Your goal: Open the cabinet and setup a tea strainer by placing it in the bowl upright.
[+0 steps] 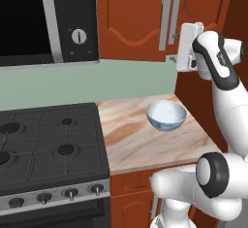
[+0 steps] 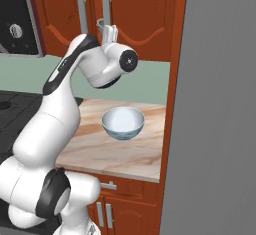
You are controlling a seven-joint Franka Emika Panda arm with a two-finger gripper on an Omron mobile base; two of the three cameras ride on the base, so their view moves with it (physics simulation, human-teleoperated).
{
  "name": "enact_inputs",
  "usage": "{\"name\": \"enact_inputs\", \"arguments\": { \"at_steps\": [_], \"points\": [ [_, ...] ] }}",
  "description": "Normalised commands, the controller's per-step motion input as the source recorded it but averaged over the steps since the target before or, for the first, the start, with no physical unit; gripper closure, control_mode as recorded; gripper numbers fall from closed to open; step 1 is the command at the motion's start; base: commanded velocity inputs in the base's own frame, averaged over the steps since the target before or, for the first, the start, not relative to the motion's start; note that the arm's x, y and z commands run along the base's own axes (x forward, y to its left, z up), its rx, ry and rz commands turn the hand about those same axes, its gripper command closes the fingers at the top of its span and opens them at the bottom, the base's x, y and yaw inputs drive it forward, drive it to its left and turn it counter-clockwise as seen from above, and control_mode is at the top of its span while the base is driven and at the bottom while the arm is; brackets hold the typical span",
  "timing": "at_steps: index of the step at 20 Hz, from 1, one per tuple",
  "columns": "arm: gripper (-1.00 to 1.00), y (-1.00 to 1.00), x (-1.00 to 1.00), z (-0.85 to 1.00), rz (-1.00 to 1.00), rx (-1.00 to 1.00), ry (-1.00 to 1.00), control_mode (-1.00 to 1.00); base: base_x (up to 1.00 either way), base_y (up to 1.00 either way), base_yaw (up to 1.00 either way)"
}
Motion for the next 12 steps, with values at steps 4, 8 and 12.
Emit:
{"name": "enact_inputs", "arguments": {
  "at_steps": [4, 8, 12],
  "points": [
    [-1.0, 0.0, 0.14, 0.0, 0.0, 0.0, -0.06, -1.0, 0.0, 0.0, 0.0],
    [-1.0, 0.02, 0.03, 0.0, 0.0, 0.0, -0.04, -1.0, 0.0, 0.0, 0.0],
    [-1.0, 0.05, 0.0, 0.0, 0.01, 0.0, 0.0, -1.0, 0.0, 0.0, 0.0]
  ]
}}
